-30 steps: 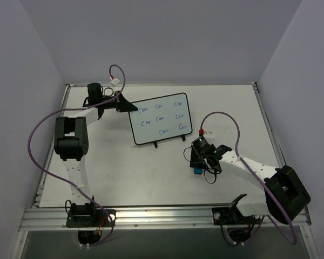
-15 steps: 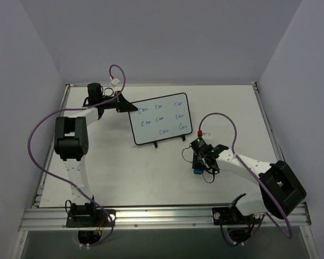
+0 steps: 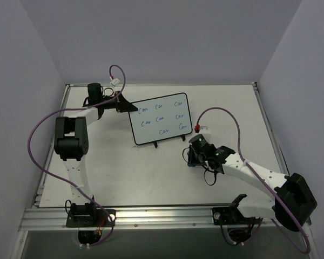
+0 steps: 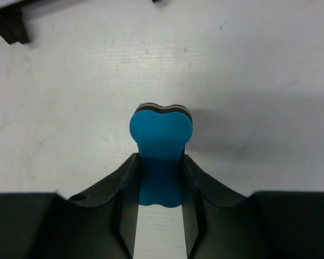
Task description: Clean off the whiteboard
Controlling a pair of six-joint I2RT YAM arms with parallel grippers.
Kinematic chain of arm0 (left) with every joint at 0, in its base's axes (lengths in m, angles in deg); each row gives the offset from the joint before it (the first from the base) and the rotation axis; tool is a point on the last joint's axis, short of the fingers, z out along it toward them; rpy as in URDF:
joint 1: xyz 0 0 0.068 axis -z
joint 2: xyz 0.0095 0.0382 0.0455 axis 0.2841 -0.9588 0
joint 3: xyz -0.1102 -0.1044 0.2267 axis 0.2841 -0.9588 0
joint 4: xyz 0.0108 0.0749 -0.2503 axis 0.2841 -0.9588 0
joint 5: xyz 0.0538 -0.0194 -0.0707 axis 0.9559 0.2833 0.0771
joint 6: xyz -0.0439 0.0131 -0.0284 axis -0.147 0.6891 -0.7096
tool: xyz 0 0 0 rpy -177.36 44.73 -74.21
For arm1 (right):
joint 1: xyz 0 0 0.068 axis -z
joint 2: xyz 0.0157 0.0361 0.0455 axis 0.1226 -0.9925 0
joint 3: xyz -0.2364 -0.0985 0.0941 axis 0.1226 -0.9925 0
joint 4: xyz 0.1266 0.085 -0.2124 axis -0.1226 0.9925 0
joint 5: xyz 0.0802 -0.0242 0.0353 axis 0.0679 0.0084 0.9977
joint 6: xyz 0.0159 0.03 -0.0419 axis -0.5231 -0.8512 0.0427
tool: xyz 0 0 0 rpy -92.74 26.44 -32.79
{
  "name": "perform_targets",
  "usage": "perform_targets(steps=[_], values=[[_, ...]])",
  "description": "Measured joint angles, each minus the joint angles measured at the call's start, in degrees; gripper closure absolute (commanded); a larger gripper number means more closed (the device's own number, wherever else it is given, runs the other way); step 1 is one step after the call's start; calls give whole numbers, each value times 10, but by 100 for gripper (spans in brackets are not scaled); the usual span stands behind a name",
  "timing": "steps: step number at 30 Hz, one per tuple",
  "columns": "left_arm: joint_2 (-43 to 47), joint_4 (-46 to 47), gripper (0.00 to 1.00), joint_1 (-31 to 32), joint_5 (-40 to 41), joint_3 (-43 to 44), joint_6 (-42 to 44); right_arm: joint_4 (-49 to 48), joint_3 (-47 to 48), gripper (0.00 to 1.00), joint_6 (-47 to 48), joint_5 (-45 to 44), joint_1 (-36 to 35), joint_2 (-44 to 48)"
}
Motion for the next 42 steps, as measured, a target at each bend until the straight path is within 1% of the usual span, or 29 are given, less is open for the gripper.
perform_targets(steps=[3, 5, 7, 9, 13, 22, 28, 34, 38, 42], values=[[0, 0, 98, 0, 0, 0, 1, -11, 32, 92, 18, -8, -3, -1], [0, -1, 98, 0, 0, 0, 2, -17, 60, 94, 31, -11, -3, -7], [0, -1, 98, 0, 0, 0, 2, -28, 93, 98, 45, -12, -3, -20], [0, -2, 98, 0, -1, 0, 3, -44, 130, 98, 59, -12, -3, -41], [0, -4, 98, 0, -1, 0, 5, -78, 220, 98, 94, -19, -3, -105], [1, -22, 98, 0, 0, 0, 19, -141, 360, 100, 138, -53, -10, -247], [4, -42, 98, 0, 0, 4, 36, -165, 446, 100, 131, -89, -41, -361], [9, -55, 98, 1, 1, 4, 48, -163, 540, 100, 90, -138, -90, -469], [10, -58, 98, 1, 1, 4, 52, -162, 578, 100, 59, -165, -112, -507], [11, -60, 98, 1, 1, 4, 55, -164, 612, 100, 38, -188, -118, -531]])
